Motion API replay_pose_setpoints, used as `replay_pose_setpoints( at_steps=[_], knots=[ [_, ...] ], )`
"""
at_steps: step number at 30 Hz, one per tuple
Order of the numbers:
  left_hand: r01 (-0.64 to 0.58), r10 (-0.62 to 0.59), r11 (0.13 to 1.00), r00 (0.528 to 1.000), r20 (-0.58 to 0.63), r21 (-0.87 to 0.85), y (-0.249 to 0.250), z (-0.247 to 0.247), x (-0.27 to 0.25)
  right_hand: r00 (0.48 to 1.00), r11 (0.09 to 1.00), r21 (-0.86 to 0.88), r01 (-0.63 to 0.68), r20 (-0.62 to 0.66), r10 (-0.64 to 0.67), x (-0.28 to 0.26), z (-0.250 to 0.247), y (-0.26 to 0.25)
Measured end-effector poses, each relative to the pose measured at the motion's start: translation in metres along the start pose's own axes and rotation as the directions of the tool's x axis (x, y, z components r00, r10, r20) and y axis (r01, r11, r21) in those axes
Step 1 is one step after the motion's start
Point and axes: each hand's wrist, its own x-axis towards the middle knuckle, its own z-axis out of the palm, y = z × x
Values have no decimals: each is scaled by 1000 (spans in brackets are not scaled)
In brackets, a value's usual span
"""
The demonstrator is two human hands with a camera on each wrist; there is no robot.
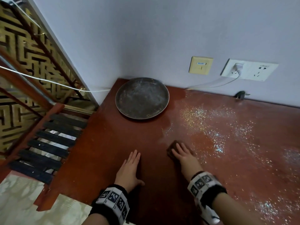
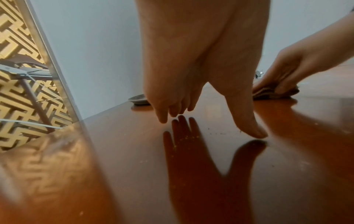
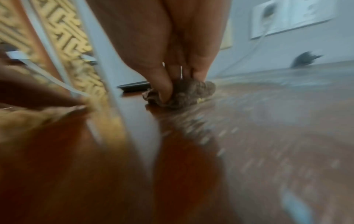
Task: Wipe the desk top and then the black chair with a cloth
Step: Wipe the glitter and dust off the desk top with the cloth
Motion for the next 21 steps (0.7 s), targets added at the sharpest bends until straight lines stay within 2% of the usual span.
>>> replay_pose_setpoints(
  at_steps=[2, 4, 5, 6, 9, 10, 11, 12, 14, 15, 16, 17, 19, 21],
  knots=[
    [4, -4, 1000, 1000, -1, 3, 0, -3, 5, 963, 963, -55, 265, -30, -267, -15, 12, -26],
    [4, -4, 1000, 1000, -8, -2, 3, -7, 11, 901, 902, -20, 431, 62, -429, -15, 15, -32],
    [4, -4, 1000, 1000, -11, -8, 5, -9, 15, 897, 905, -3, 426, 136, -421, -10, 11, -26],
    [3, -4, 1000, 1000, -13, -14, 8, -11, 19, 913, 933, 42, 358, 194, -359, 0, 3, -17],
    [-5, 4, 999, 1000, -20, -32, 17, -15, 31, 988, 992, 20, 127, 87, -128, 41, -13, 19],
    [-6, 5, 999, 1000, -26, -41, 20, -16, 35, 999, 999, 22, 29, 44, -29, 51, -20, 24],
    [-9, 7, 999, 999, -36, -48, 24, -17, 39, 999, 1000, 22, -16, 42, 15, 56, -22, 23],
    [-15, 12, 999, 999, -45, -51, 27, -18, 42, 998, 1000, 1, -9, 59, 9, 58, -20, 17],
    [-32, 28, 998, 998, -64, -50, 32, -20, 49, 980, 972, -122, 199, 33, -196, 53, -5, -2],
    [-36, 32, 998, 997, -71, -49, 34, -21, 54, 957, 950, -121, 289, 76, -281, 46, -1, -10],
    [-35, 32, 998, 997, -74, -48, 35, -23, 58, 936, 934, -141, 329, 179, -303, 41, -3, -17],
    [-31, 28, 998, 997, -68, -46, 36, -25, 61, 916, 918, -130, 375, 201, -346, 42, -3, -16],
    [-21, 19, 999, 999, -51, -44, 37, -27, 68, 916, 925, -65, 374, 180, -357, 57, -16, 4],
    [-15, 13, 999, 999, -44, -49, 39, -29, 73, 971, 976, -68, 205, 142, -194, 81, -36, 28]
  ],
)
